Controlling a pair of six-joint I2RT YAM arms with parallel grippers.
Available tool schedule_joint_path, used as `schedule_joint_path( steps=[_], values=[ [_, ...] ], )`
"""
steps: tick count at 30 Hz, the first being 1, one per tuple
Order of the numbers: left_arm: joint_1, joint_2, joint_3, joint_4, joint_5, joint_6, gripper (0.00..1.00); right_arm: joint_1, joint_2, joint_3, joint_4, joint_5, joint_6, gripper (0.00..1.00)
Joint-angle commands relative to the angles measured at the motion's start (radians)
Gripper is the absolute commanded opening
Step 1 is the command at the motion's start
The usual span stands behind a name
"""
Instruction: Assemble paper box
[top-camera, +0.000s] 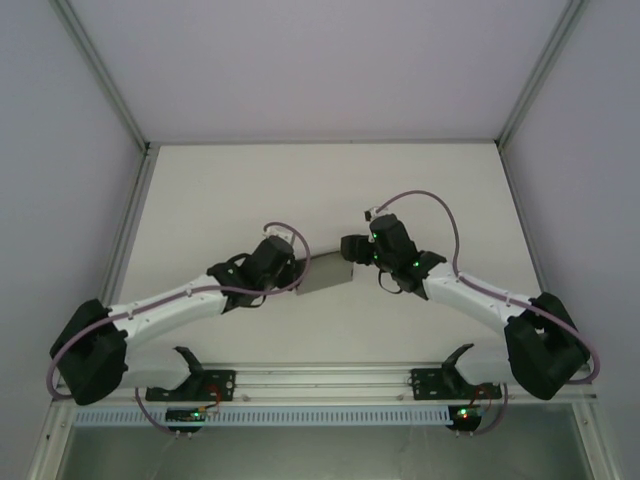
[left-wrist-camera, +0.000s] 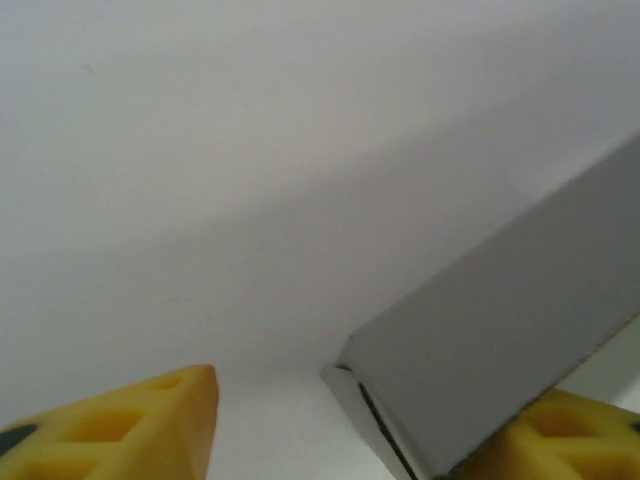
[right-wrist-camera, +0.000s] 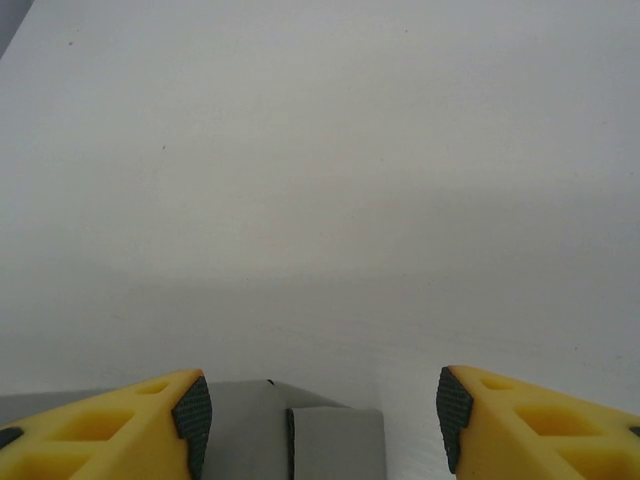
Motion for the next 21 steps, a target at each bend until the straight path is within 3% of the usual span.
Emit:
schedule_joint_path(
  steps=[1,4,5,12,16,21],
  values=[
    [0.012,-0.044,0.037,-0.104,0.177,0.082,0.73,0.007,0.037,-0.054,-0.142,-0.009,0.021,0.62],
    [0.044,-0.071,0.049,-0.104,0.24,0.091,0.98,0.009,0.035,-0.059,-0.155,0.018,0.025,0.62],
    [0.053,-0.077,0.053,-0.098,0.261,0.091,1.0,0.009,0.038,-0.063,-0.159,0.01,0.024,0.62],
    [0.157,-0.081,0.078,-0.077,0.342,-0.01,0.99,0.01,0.064,-0.091,-0.187,0.002,0.032,0.61],
    [0.254,-0.066,0.068,-0.044,0.457,-0.066,1.0,0.014,0.064,-0.114,-0.177,-0.016,0.053,0.6],
    [0.27,-0.03,0.033,-0.033,0.48,-0.069,0.98,0.019,0.068,-0.135,-0.17,-0.021,0.078,0.59]
  ],
)
